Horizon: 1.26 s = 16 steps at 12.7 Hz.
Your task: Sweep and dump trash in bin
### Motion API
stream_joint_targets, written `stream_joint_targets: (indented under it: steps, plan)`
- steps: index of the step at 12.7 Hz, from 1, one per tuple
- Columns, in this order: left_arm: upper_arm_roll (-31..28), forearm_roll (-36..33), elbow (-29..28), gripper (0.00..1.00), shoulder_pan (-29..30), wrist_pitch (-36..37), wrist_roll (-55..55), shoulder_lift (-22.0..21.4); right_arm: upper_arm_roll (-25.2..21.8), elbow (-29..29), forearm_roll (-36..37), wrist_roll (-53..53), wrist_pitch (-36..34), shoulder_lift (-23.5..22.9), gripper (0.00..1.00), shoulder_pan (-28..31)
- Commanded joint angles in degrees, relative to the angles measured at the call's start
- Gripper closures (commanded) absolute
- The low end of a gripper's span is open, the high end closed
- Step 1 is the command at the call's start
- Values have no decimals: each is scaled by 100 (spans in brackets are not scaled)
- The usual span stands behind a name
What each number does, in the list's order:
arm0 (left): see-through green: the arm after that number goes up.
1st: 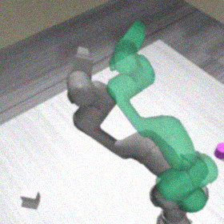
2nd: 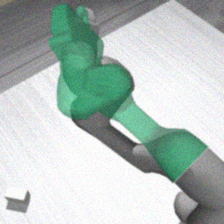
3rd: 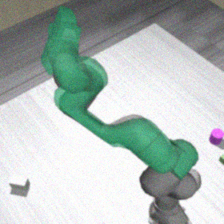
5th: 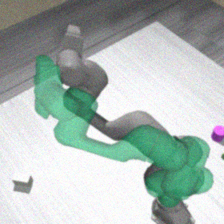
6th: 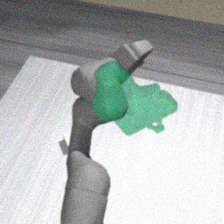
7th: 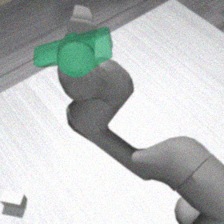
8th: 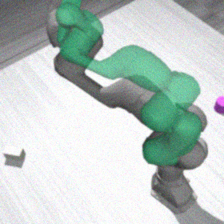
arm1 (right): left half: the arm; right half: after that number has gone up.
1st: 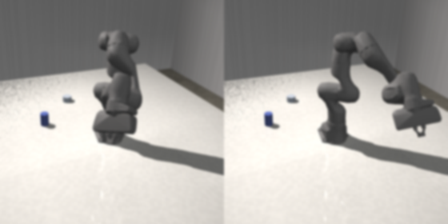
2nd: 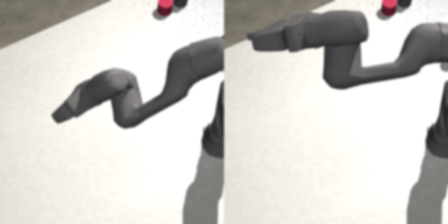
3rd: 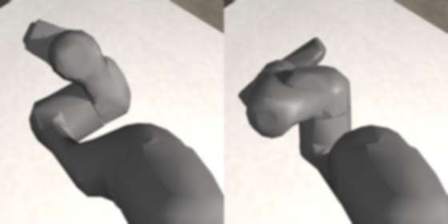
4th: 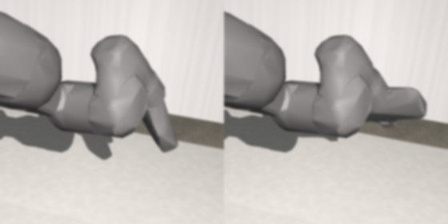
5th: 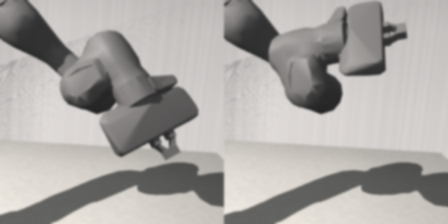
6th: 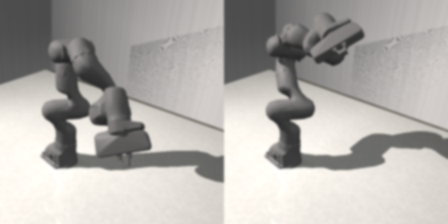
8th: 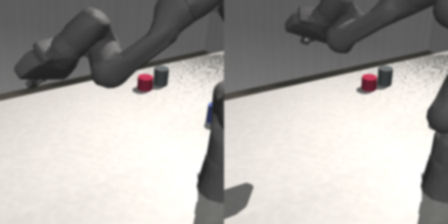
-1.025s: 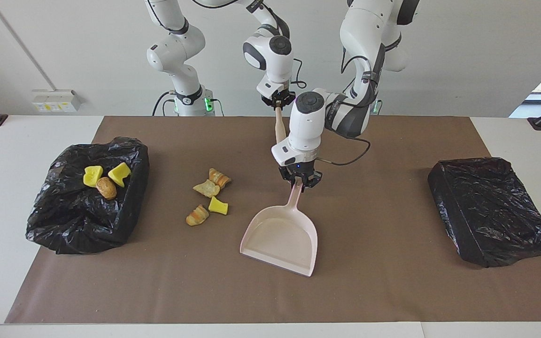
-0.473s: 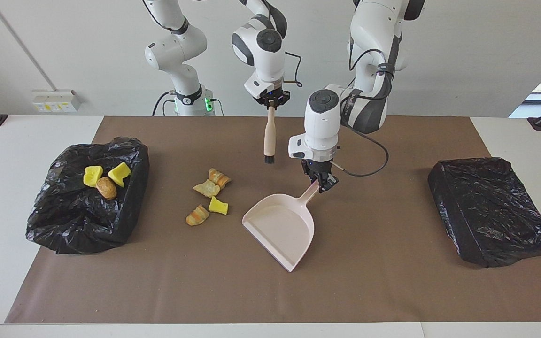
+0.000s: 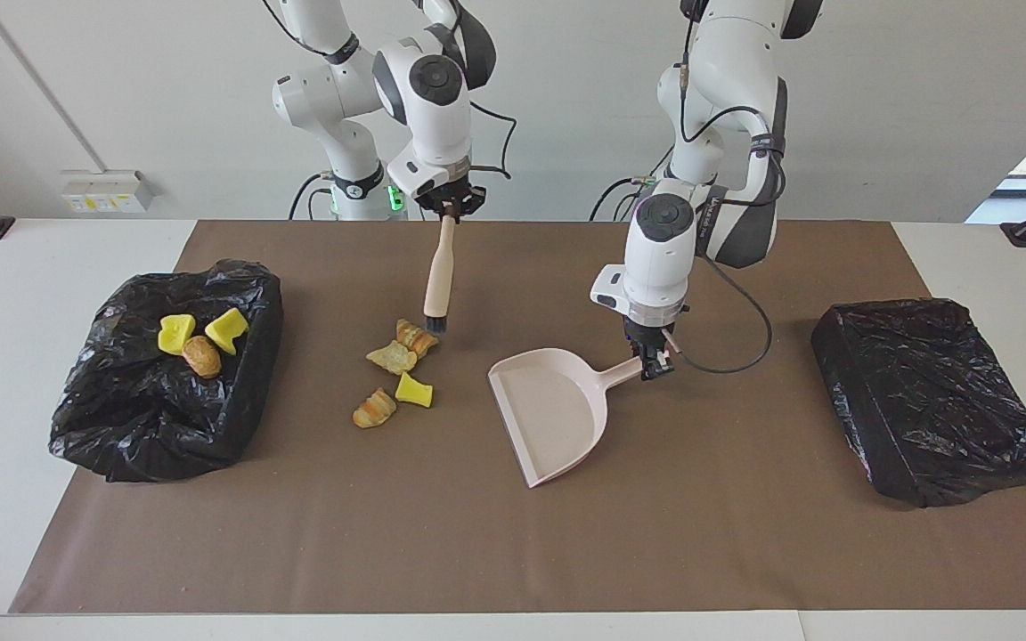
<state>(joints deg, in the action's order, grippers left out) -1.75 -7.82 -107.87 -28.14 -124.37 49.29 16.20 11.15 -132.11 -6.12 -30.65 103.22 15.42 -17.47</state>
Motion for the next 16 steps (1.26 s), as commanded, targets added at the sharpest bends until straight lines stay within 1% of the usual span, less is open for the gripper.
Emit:
stream_joint_targets:
  steps: [1,2,3,4,5,7,9,10,11,12,13,14,16]
  plan:
    - [43,-105,-348,97,-51,-61,177,-266,71,71,505,1065,293,-170,100,795]
    - [61,-105,-348,90,-69,-79,186,-266,62,80,550,1531,521,-293,100,1111]
    - [61,-105,-366,69,-156,-70,186,-283,71,89,585,2118,767,-398,100,1463]
    - [61,-105,-409,59,-201,-61,178,-318,62,193,690,2446,900,-617,100,1640]
    - [61,-105,-462,55,-201,-53,177,-336,62,403,909,2580,927,-889,100,1764]
    - [61,-97,-603,55,-280,-166,134,-398,80,930,1471,2956,910,-1521,100,1966]
    - [70,-96,-673,55,-298,-306,-76,-433,89,1247,1832,3545,936,-1857,100,2098]
    - [78,-96,-682,56,-298,-403,-260,-433,89,1406,1964,3722,910,-1937,100,2099]
    - [79,-96,-682,60,-385,-430,-410,-433,89,1433,1957,3776,884,-2007,100,2108]
    - [79,-96,-682,68,-412,-448,-542,-433,97,1390,1878,3750,936,-2156,100,2117]
    - [79,-96,-682,86,-412,-431,-578,-433,106,1390,1860,3724,954,-2227,100,2082]
    - [79,-96,-682,100,-412,-422,-570,-433,115,1390,1808,3724,1006,-2228,100,1994]
    - [61,-105,-682,100,-412,-387,-517,-433,124,1364,1466,3645,1076,-2350,100,1994]
